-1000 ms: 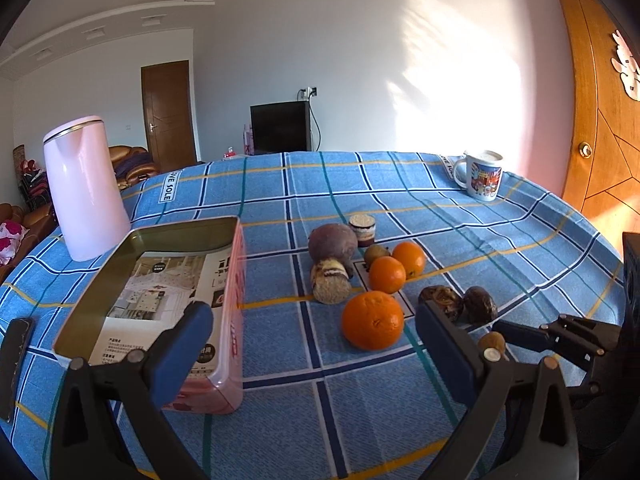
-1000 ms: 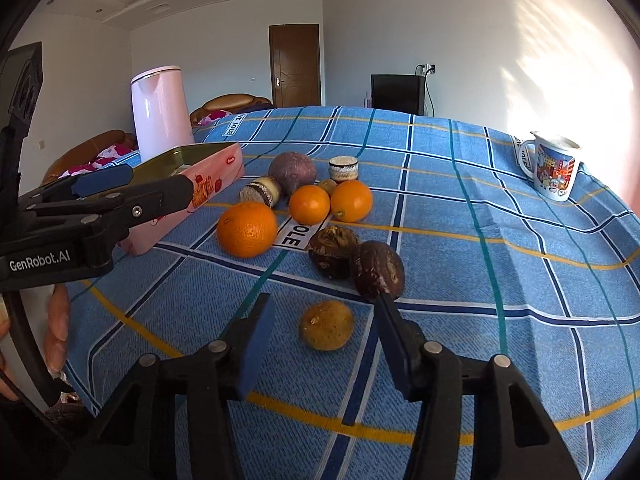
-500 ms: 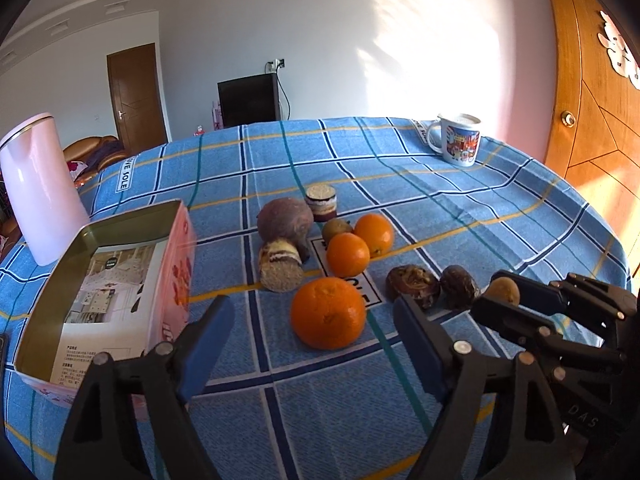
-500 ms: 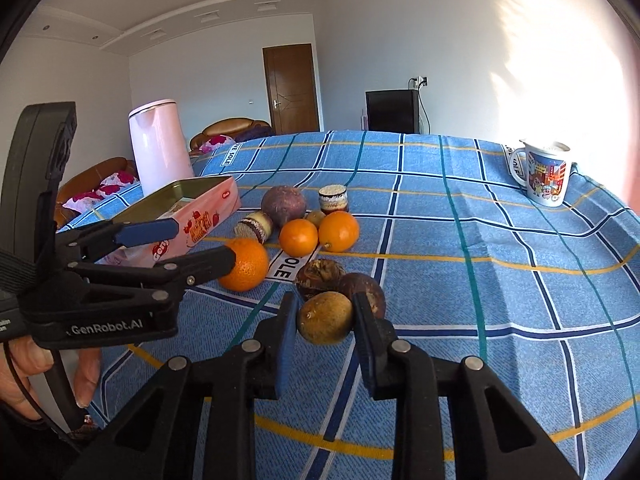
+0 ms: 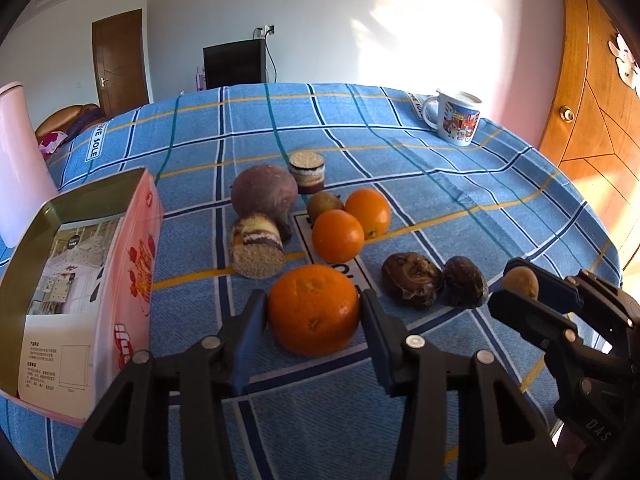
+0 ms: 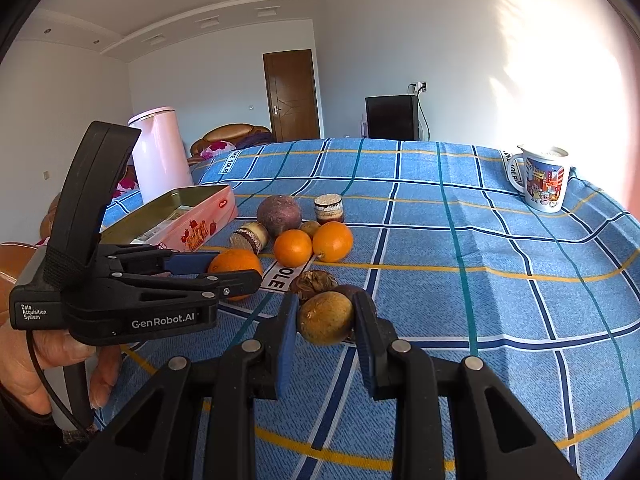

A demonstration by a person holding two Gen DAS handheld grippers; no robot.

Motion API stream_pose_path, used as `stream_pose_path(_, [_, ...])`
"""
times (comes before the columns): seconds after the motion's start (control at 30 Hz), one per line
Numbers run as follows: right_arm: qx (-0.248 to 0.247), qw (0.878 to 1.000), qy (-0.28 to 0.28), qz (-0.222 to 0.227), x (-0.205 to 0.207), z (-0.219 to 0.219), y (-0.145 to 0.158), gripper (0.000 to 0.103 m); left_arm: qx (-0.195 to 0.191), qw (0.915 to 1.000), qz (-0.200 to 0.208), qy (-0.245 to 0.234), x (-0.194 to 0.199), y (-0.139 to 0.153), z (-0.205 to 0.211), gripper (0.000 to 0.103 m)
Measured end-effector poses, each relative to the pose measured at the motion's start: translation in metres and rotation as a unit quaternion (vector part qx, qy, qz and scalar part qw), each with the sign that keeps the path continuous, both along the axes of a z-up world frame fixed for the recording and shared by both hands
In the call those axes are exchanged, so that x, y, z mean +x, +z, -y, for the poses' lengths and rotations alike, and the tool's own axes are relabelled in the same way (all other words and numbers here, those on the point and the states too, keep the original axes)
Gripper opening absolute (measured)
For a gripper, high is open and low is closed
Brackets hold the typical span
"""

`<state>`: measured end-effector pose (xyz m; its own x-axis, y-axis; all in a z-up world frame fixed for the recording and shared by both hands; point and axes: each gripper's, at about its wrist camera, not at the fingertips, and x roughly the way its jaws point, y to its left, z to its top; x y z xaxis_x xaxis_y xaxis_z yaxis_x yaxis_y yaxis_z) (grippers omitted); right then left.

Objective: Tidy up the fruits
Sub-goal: 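Grasp the large orange with the left tool while the right tool grasps the yellow-brown fruit, then lift and carry the orange and yellow-brown fruit over the tin box with both tools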

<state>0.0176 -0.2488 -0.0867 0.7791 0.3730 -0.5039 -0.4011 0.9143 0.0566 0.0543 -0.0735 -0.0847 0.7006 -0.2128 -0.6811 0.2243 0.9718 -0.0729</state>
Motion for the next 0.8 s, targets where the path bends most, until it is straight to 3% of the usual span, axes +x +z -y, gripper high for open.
stream_pose_path(0.8, [-0.004, 0.999, 0.013, 0.032, 0.001, -0.012, 0.011, 0.029, 0.015, 0.9941, 0.105, 0.021, -0.024, 0.025, -0.006, 0.049])
